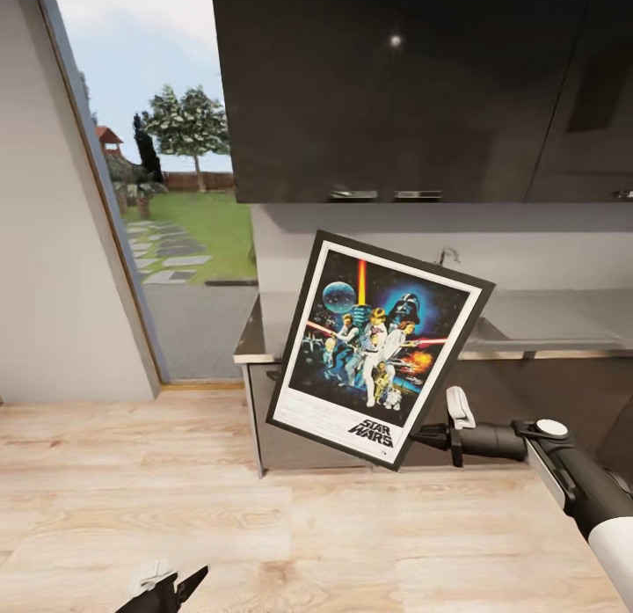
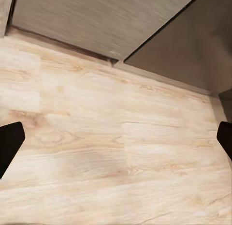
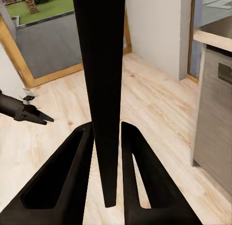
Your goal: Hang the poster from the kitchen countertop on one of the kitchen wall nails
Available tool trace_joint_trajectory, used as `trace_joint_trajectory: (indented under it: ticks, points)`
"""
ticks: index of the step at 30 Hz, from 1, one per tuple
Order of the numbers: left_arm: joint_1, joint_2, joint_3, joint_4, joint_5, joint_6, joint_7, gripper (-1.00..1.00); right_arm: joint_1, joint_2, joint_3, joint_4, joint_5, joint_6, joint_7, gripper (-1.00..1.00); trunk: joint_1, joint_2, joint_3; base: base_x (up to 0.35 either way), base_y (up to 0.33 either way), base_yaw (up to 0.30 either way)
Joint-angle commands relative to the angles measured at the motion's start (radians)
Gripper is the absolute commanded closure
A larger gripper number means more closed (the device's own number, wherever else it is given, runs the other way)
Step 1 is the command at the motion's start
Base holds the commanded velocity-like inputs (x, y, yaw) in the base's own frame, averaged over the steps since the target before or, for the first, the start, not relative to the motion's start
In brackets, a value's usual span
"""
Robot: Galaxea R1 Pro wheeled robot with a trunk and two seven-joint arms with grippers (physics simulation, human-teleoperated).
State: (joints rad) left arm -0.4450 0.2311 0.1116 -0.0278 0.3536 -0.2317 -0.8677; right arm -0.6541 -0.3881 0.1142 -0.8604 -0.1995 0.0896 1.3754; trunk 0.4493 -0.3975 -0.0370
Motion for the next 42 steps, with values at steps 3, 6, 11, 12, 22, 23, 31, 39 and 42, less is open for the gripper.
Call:
trace_joint_trajectory:
  ticks: [3,6,11,12,22,23,31,39,42]
  points:
    - [-0.001,0.000,0.008,0.002,-0.008,-0.006,0.002,-1.00,-0.001,-0.002,0.004,0.000,-0.009,0.012,0.002,1.00,0.001,-0.002,-0.004,0.000,0.044,0.272]
    - [-0.001,0.000,0.008,0.002,-0.008,-0.006,0.026,-1.00,-0.001,-0.002,0.004,0.000,-0.009,0.012,0.002,1.00,0.001,-0.002,-0.005,0.000,0.159,0.184]
    - [-0.001,-0.005,0.008,0.002,-0.008,-0.007,0.112,-1.00,-0.001,-0.002,0.004,0.001,-0.008,0.010,0.002,1.00,0.001,-0.002,-0.005,0.000,0.243,0.067]
    - [-0.001,-0.006,0.008,0.002,-0.008,-0.007,0.118,-1.00,-0.001,-0.002,0.004,0.001,-0.009,0.010,0.002,1.00,0.001,-0.002,-0.005,0.000,0.274,0.024]
    - [-0.001,-0.007,0.008,0.002,-0.007,-0.006,0.238,-1.00,-0.001,0.000,0.005,0.001,-0.008,0.006,-0.007,1.00,0.001,-0.002,-0.005,0.008,0.171,0.010]
    - [-0.001,-0.008,0.008,0.002,-0.007,-0.006,0.295,-1.00,-0.001,0.000,0.005,0.000,-0.008,0.006,-0.022,1.00,0.001,-0.002,-0.006,0.003,0.025,0.113]
    - [-0.001,-0.046,0.008,0.001,-0.005,-0.007,0.550,-1.00,-0.001,0.001,0.007,-0.001,-0.007,0.007,-0.102,1.00,0.001,-0.002,-0.010,0.001,0.009,0.202]
    - [-0.001,-0.062,0.007,0.000,-0.005,-0.011,0.604,-1.00,-0.001,0.001,0.008,-0.002,-0.006,0.007,-0.112,1.00,0.001,-0.002,-0.016,0.051,0.040,0.248]
    - [-0.001,-0.063,0.008,0.000,-0.005,-0.013,0.606,-1.00,-0.001,0.001,0.008,-0.002,-0.006,0.007,-0.113,1.00,0.001,-0.002,-0.018,0.188,0.179,0.251]
